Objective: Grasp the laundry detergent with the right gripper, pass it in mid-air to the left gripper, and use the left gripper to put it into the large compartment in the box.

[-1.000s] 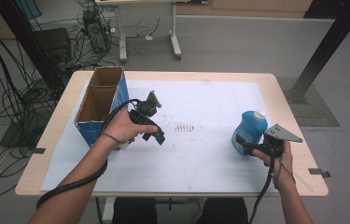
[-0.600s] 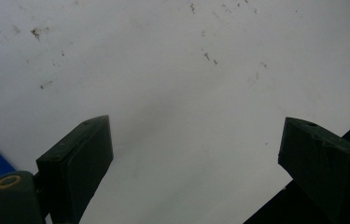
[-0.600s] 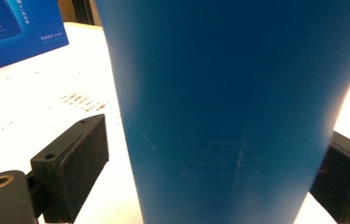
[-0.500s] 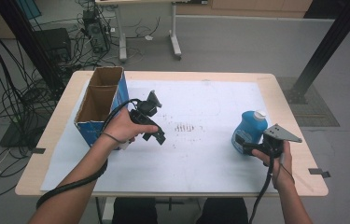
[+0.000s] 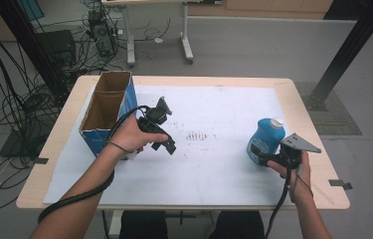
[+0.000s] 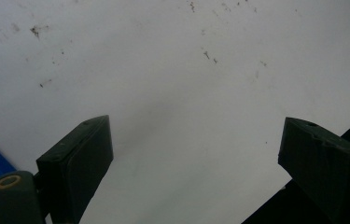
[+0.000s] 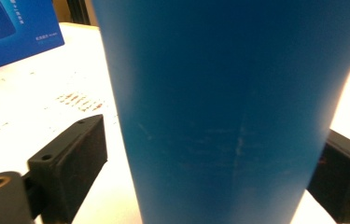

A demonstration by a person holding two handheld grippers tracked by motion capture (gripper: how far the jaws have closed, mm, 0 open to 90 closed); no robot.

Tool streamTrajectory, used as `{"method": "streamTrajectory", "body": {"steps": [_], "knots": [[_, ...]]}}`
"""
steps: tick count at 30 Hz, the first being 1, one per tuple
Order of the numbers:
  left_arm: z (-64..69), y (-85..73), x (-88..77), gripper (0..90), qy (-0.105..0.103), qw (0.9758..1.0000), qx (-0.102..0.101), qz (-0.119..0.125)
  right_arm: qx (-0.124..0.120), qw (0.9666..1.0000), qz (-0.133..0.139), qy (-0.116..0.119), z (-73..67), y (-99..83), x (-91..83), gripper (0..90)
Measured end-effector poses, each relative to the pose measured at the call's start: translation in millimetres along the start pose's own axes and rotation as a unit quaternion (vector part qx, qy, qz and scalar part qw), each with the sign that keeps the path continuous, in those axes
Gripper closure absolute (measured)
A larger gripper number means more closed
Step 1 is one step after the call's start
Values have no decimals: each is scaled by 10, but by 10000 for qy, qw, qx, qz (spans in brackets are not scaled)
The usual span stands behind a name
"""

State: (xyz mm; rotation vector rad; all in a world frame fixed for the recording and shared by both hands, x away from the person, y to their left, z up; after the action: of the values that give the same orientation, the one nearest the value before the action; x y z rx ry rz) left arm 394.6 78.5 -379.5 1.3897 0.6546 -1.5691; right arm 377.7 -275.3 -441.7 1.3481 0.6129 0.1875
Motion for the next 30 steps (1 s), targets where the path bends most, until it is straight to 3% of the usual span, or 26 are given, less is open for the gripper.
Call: {"method": "streamTrajectory", "body": {"steps": [10, 30], "knots": [[6, 1, 7, 105, 2, 10000, 8, -6, 108, 9999, -74, 69, -2, -6, -1, 213], [14, 2, 6, 105, -8, 10000, 11, 10, 130, 9999, -105, 21, -2, -31, -9, 371]]}}
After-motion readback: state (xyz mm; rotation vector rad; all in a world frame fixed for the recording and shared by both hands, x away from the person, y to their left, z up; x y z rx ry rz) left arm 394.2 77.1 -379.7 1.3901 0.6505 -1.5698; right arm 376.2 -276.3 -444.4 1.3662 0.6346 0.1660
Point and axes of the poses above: each handheld gripper's, and its own axes: x roughly forward along the jaws, y roughly out of its top, z roughly to its right, the point moved 6 cm from there along x, roughly forward along the jaws, and after that the axes turned 8 degrees about -x, right-handed, at the moved point
